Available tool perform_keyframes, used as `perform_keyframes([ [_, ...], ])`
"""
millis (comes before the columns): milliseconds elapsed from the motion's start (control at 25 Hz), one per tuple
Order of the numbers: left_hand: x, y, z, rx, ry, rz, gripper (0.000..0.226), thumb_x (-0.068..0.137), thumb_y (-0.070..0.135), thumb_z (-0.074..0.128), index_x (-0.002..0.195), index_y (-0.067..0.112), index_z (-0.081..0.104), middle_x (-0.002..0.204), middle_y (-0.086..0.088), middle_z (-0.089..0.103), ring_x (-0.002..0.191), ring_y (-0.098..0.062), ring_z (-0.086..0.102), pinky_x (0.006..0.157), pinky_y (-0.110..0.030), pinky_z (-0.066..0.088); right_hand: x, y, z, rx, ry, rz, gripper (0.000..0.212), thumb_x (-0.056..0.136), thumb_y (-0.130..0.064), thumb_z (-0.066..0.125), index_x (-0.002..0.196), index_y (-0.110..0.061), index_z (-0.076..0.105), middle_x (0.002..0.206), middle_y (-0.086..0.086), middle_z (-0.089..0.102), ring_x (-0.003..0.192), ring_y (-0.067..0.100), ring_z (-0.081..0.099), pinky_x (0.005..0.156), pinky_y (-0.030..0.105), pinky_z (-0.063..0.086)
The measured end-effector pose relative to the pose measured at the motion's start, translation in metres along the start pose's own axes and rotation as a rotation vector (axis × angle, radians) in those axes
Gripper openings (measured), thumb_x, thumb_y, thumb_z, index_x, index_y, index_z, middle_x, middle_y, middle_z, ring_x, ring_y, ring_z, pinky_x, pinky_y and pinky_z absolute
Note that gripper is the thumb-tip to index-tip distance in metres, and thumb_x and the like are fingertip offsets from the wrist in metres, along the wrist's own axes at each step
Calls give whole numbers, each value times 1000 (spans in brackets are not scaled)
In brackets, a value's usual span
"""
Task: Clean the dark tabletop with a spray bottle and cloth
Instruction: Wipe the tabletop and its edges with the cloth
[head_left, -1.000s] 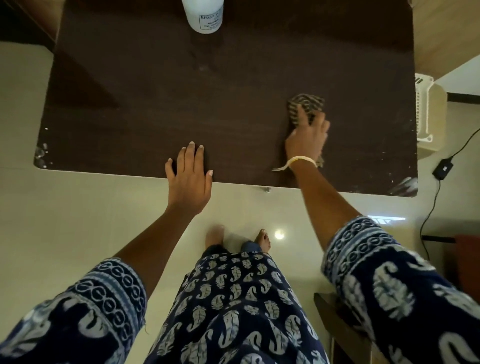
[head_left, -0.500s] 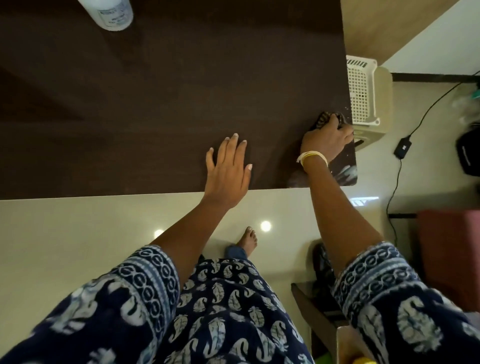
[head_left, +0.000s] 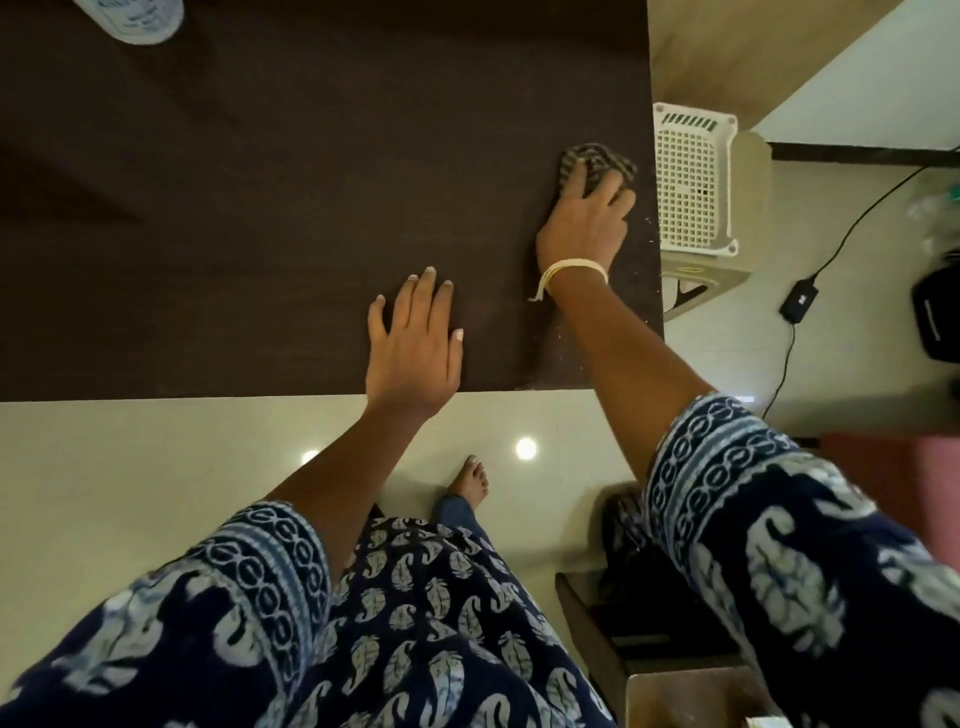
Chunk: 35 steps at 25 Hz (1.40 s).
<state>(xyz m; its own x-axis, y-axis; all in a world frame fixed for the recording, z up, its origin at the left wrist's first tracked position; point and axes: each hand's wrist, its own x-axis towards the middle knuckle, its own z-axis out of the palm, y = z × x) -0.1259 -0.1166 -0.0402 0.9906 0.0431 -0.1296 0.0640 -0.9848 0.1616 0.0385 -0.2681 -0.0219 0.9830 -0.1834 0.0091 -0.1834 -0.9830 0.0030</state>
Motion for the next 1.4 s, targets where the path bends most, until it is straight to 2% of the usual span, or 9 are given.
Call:
perform_keyframes([
  [200, 0, 0, 1, 12, -6, -4, 56, 100, 40, 27, 150, 15, 30, 158, -9, 29, 145, -28, 29, 114, -53, 23, 2, 41, 0, -60, -72, 247, 57, 95, -12, 44, 149, -10, 27, 147, 21, 31, 126, 41, 37, 89, 48, 50],
  [560, -1, 0, 2, 44, 47, 40, 53, 101, 36, 29, 148, 12, 32, 157, -12, 30, 142, -30, 30, 111, -56, 25, -81, 81, 6, -77, -96, 369, 55, 97, -13, 41, 148, -4, 25, 139, 22, 37, 119, 38, 43, 79, 47, 52],
  [720, -2, -4, 7, 35, 89, 75, 51, 102, 35, 28, 147, 11, 33, 156, -13, 31, 141, -31, 32, 110, -56, 26, -89, 87, 7, -37, -56, 340, 54, 95, -13, 43, 147, -5, 28, 142, 22, 36, 124, 38, 41, 89, 45, 50],
  [840, 0, 0, 4, 52, 88, 80, 49, 101, 32, 33, 144, 9, 36, 154, -15, 34, 139, -33, 34, 109, -56, 26, -85, 107, -7, 447, 74, 491, 47, 88, -9, 51, 135, -9, 48, 129, 16, 49, 118, 32, 50, 96, 38, 47],
  [960, -1, 16, -5, 33, 117, 37, 36, 92, 18, 48, 126, 9, 48, 139, -16, 46, 125, -34, 45, 104, -51, 31, -97, 128, -40, 1421, 222, 910, 34, 69, -3, 59, 103, -3, 63, 96, 13, 62, 80, 25, 61, 64, 27, 52],
  [1000, -1, 23, -7, -61, 138, 77, 31, 87, 12, 51, 118, 11, 53, 128, -14, 51, 116, -33, 50, 98, -48, 35, -108, 131, -49, 1710, 150, 973, 32, 60, -2, 54, 91, -1, 60, 87, 13, 58, 70, 25, 57, 56, 26, 50],
  [1080, -4, 43, -18, -414, 117, 237, 22, 84, 7, 52, 104, 12, 62, 109, -9, 59, 96, -29, 59, 86, -41, 43, -137, 135, -61, 2140, -160, 923, 40, 55, -7, 49, 94, -1, 55, 88, 13, 55, 74, 28, 55, 72, 33, 51],
  [1200, -8, 85, -41, -921, -172, 188, 15, 93, 16, 53, 97, 14, 68, 92, -2, 66, 82, -19, 63, 75, -31, 50, -177, 130, -68, 2398, -461, 712, 43, 77, -28, 57, 114, -5, 55, 101, 14, 59, 93, 29, 57, 104, 48, 38],
  [1400, -27, 116, -62, -1224, -878, -85, 47, 87, 52, 63, 109, 11, 70, 104, -8, 74, 97, -22, 71, 83, -34, 56, -217, 115, -67, 2255, -443, 708, 44, 90, -25, 62, 125, 1, 56, 121, 24, 60, 113, 38, 60, 103, 53, 45],
])
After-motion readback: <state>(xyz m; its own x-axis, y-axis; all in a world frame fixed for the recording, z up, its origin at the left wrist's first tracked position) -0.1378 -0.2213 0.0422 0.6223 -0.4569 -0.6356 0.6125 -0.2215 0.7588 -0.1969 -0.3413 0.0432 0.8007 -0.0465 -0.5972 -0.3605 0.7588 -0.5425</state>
